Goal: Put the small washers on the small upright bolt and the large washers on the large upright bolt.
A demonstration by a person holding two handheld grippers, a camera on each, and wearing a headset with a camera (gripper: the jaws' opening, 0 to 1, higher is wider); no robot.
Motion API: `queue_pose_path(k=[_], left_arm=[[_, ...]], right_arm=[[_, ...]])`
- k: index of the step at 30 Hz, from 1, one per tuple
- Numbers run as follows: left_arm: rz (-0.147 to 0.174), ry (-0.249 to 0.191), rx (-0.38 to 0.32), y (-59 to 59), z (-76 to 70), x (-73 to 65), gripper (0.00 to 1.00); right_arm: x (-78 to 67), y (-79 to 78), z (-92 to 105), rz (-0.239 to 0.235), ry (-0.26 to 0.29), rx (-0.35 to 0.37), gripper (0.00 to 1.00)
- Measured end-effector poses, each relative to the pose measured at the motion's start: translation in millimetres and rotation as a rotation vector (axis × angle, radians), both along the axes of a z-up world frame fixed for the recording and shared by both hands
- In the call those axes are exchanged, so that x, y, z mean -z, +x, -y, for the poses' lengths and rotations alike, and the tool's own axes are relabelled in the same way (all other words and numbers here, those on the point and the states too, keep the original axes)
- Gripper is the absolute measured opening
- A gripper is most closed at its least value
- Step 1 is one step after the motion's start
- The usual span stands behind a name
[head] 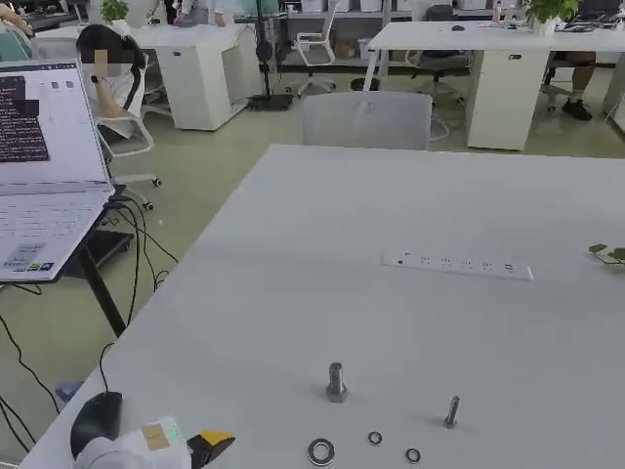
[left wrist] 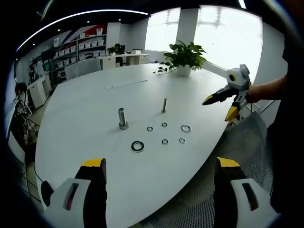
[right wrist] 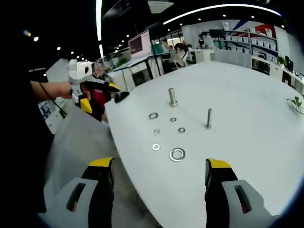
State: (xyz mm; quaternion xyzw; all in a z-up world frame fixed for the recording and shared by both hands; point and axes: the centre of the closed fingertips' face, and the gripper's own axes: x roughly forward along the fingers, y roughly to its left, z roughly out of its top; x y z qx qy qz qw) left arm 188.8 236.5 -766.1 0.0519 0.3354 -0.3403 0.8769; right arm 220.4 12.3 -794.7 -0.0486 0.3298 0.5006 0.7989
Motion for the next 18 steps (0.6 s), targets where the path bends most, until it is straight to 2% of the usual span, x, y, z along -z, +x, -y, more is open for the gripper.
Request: queue_pose_path(k=[2,5,7,9,15,18], left_arm=[[0.001,0.016,0.002,-0.5,-0.1,-0.1,0.89],[0.013,0.003,-0.013,1.8,0.2,-3.7,0.9],[0.002,0.003,-0.013,1.3,0.1,-3.0,0.89],[0.009,0.008,-0.009,2.2,-0.2,-3.6,0.89],[0.012,-0.003,-0.002,3.7,-1.1,-4.3,0.88],[0.023,0.008,0.018,2.9,-1.2,-5.3,0.89]], right_arm=[[1.3,-0.5,-0.1,0.001,-0.003,-0.003,0.79],[2.4,0.1,0.5,0.0,-0.001,-0.004,0.79],[2.7,1.2,2.0,0.002,-0.003,0.001,0.79],[3.0,2.2,3.9,0.0,-0.002,0.005,0.79],[3.4,0.8,6.2,0.002,-0.029,0.001,0.79],[1.2,0.4,5.6,0.005,-0.039,0.003,0.79]])
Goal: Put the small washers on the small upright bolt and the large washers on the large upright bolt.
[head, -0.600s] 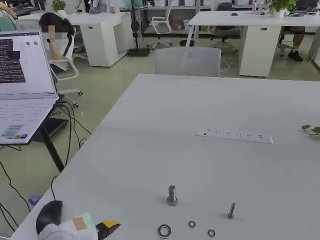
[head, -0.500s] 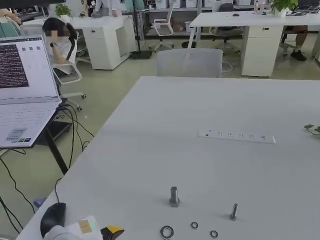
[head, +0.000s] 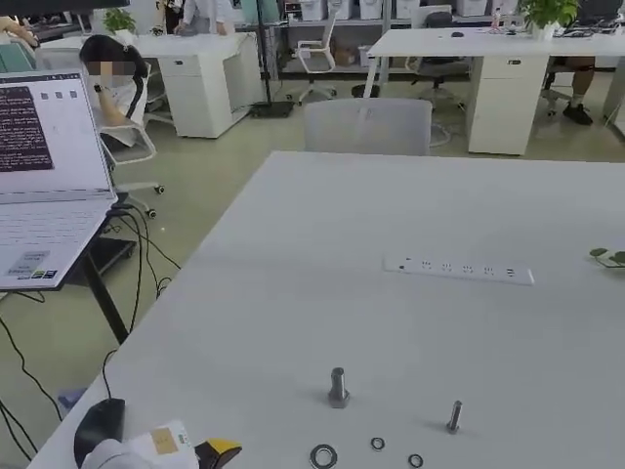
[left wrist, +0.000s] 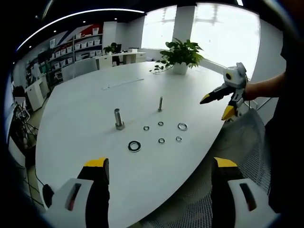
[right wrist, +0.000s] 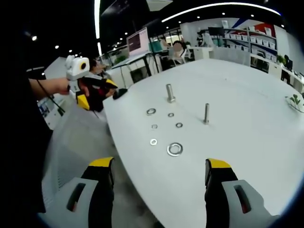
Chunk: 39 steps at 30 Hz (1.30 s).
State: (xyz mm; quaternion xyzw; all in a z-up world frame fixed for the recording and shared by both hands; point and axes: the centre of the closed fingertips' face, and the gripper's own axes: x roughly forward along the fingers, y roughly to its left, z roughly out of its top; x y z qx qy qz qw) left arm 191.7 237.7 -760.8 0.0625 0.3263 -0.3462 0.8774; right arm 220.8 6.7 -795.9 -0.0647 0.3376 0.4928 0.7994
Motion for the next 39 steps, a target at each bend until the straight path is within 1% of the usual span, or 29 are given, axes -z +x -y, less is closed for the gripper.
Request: queue_pose_path(k=[3,4,6,7,10,11,12,13,14,15,17,18,20,21,22,23,25,27,30,31,32,34,36,37,39], left_arm=[[0.002,0.008,0.007,0.1,-2.2,0.0,0.89],[0.002,0.002,0.005,0.8,-3.3,-1.1,0.9],[0.007,-0.04,-0.008,2.9,-1.6,-6.4,0.91],[0.02,-0.052,-0.011,4.8,-2.2,-9.7,0.91],[0.021,-0.04,0.005,3.4,-2.5,-9.6,0.91],[0.026,-0.038,0.021,2.7,-1.5,-10.3,0.91],[0.031,-0.047,0.028,2.6,0.0,-12.4,0.9],[0.025,-0.074,0.035,1.8,3.1,-15.2,0.9],[0.016,-0.082,0.038,1.1,3.7,-15.1,0.91],[0.017,-0.077,0.042,0.8,3.5,-14.4,0.91],[0.023,-0.062,0.058,0.1,2.5,-12.8,0.89],[0.025,-0.057,0.063,-1.3,2.4,-12.0,0.9],[0.02,-0.051,0.067,-3.7,1.1,-8.6,0.9],[0.008,-0.044,0.074,-5.8,0.9,-6.6,0.91],[0.009,-0.034,0.094,-8.1,1.6,-5.0,0.91],[0.012,-0.027,0.105,-9.1,1.9,-4.5,0.9],[0.006,-0.024,0.11,-10.0,2.2,-3.8,0.89],[0.016,-0.033,0.109,-8.2,2.4,-5.1,0.89],[0.015,-0.041,0.107,-6.5,1.8,-6.0,0.89],[0.02,-0.04,0.107,-5.3,1.5,-6.7,0.89],[0.027,-0.038,0.11,-4.4,1.1,-7.3,0.89],[0.03,-0.027,0.118,-3.3,-0.9,-7.0,0.89],[0.031,-0.01,0.116,-1.3,-5.5,-4.4,0.89],[0.031,-0.01,0.113,-0.6,-7.6,-3.6,0.89],[0.028,-0.018,0.107,0.0,-8.9,-4.1,0.88]], right_arm=[[-1.9,-0.6,-2.7,0.001,-0.021,-0.009,0.78],[-2.3,-0.1,-4.1,0.001,-0.026,-0.011,0.78],[0.2,1.6,-5.0,-0.005,-0.046,-0.017,0.76],[0.4,3.2,-6.2,-0.001,-0.061,-0.02,0.76],[-4.0,6.8,-12.1,0.0,-0.07,-0.021,0.74],[-5.6,9.6,-15.3,0.009,-0.068,-0.024,0.74],[-5.4,11.7,-16.9,0.013,-0.07,-0.025,0.74],[-3.5,14.4,-18.5,0.014,-0.082,-0.027,0.74],[-2.1,15.6,-19.1,0.014,-0.092,-0.031,0.73],[-0.1,16.9,-20.3,0.015,-0.108,-0.036,0.71],[3.1,20.6,-21.3,0.034,-0.142,-0.055,0.69],[4.5,21.3,-22.2,0.034,-0.153,-0.063,0.69],[7.7,23.3,-21.8,0.043,-0.194,-0.084,0.68],[7.3,23.0,-23.7,0.041,-0.199,-0.085,0.67],[8.5,21.2,-24.8,0.021,-0.211,-0.088,0.65],[10.5,20.9,-24.4,0.015,-0.224,-0.095,0.64],[15.8,20.5,-21.2,0.027,-0.277,-0.12,0.61],[19.3,19.6,-22.2,0.022,-0.293,-0.132,0.6],[23.3,21.7,-21.6,0.027,-0.314,-0.149,0.6],[23.8,22.1,-22.1,0.028,-0.318,-0.155,0.59],[24.4,22.5,-22.4,0.027,-0.321,-0.16,0.59],[25.9,24.4,-23.2,0.025,-0.332,-0.171,0.57],[28.0,26.2,-23.5,0.032,-0.357,-0.191,0.57],[28.9,27.2,-24.3,0.041,-0.372,-0.208,0.57],[31.3,28.7,-24.8,0.042,-0.392,-0.227,0.56]])
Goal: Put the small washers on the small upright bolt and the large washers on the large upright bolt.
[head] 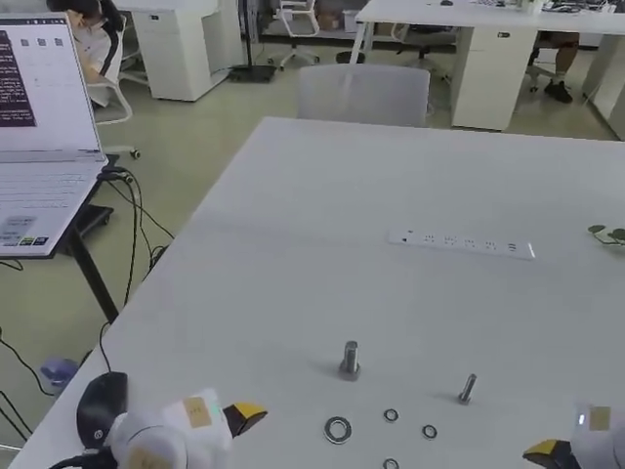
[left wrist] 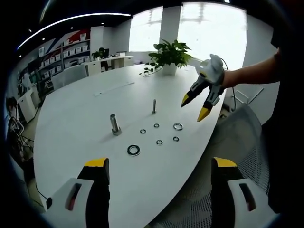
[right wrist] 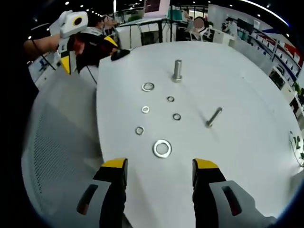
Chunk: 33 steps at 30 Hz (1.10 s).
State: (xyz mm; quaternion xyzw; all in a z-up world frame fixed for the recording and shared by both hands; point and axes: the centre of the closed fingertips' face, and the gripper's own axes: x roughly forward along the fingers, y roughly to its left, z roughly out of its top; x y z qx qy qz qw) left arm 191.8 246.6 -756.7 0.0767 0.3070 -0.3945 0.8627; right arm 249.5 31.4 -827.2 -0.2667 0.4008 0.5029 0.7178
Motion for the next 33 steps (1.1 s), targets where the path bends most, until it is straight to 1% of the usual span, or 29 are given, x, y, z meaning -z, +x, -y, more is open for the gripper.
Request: queue_pose_path(k=[4,7,8,9,11,13,15,17,21,26,30,33], left_arm=[[0.004,0.005,0.009,-0.1,0.3,-0.6,0.86],[0.005,-0.005,0.009,0.6,0.7,-0.9,0.87],[0.005,-0.007,0.009,0.7,0.4,-0.7,0.87],[0.008,-0.006,0.01,0.8,0.5,-1.0,0.87],[0.017,-0.001,0.016,1.1,0.0,-1.0,0.87],[0.023,0.007,0.023,1.6,-1.4,0.0,0.87],[0.017,0.011,0.03,2.4,-4.0,2.7,0.87],[0.021,0.014,0.032,3.6,-6.0,3.7,0.88],[0.02,0.017,0.032,6.8,-11.4,7.8,0.89],[0.018,0.017,0.03,9.3,-16.1,10.8,0.89],[0.016,0.036,0.046,8.2,-19.2,15.2,0.89],[0.023,0.063,0.064,7.8,-21.7,16.9,0.89]], right_arm=[[3.6,4.9,-3.5,-0.007,-0.025,-0.026,0.53],[5.6,7.4,-7.8,-0.007,-0.039,-0.048,0.52],[7.3,7.7,-8.8,-0.007,-0.053,-0.065,0.51],[8.7,8.3,-10.3,-0.004,-0.064,-0.079,0.5],[10.5,8.7,-12.9,-0.006,-0.069,-0.089,0.49],[14.7,8.9,-14.2,-0.011,-0.086,-0.107,0.48],[18.8,9.8,-15.6,-0.012,-0.105,-0.124,0.47],[21.1,9.6,-16.9,-0.016,-0.115,-0.136,0.46],[26.7,12.1,-21.4,-0.02,-0.134,-0.158,0.46],[36.2,14.3,-24.6,-0.023,-0.172,-0.2,0.44],[43.4,14.8,-25.7,-0.03,-0.198,-0.221,0.43],[46.1,14.2,-25.9,-0.031,-0.216,-0.235,0.42]])
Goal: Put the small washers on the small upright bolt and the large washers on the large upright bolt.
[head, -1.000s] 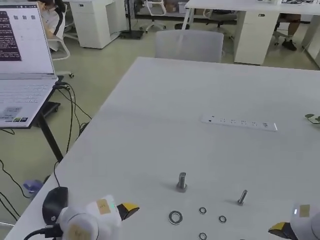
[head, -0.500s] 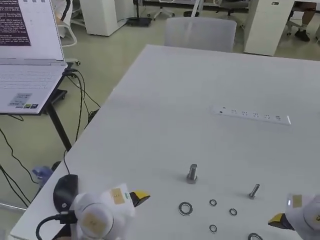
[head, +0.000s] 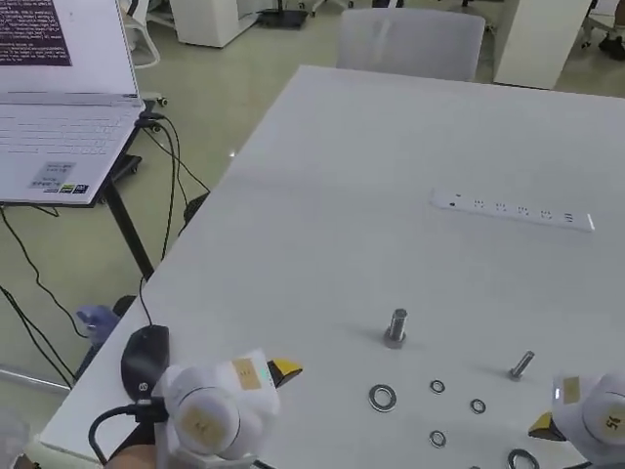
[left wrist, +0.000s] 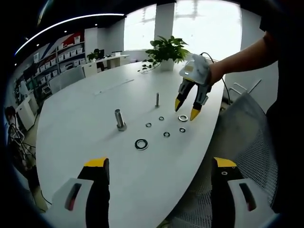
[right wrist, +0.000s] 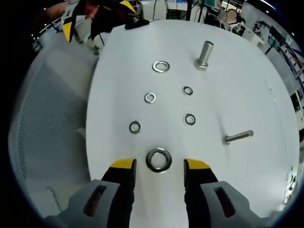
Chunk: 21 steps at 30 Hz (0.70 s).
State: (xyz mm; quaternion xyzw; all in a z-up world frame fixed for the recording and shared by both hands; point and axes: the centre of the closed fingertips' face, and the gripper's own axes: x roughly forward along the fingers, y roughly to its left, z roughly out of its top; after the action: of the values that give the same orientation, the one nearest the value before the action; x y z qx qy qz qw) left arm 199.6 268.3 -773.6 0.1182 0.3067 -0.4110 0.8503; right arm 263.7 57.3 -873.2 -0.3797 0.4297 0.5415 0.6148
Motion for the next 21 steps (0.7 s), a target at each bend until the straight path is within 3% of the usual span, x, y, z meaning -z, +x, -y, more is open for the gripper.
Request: queue_pose_path(k=[7,21], left_arm=[[0.015,-0.001,0.007,5.5,-3.1,-1.2,0.88],[0.018,-0.01,0.017,8.9,-4.6,0.1,0.86]], right_arm=[[8.2,0.0,2.6,-0.003,-0.039,-0.025,0.39],[7.5,1.6,1.5,-0.006,-0.055,-0.034,0.38]])
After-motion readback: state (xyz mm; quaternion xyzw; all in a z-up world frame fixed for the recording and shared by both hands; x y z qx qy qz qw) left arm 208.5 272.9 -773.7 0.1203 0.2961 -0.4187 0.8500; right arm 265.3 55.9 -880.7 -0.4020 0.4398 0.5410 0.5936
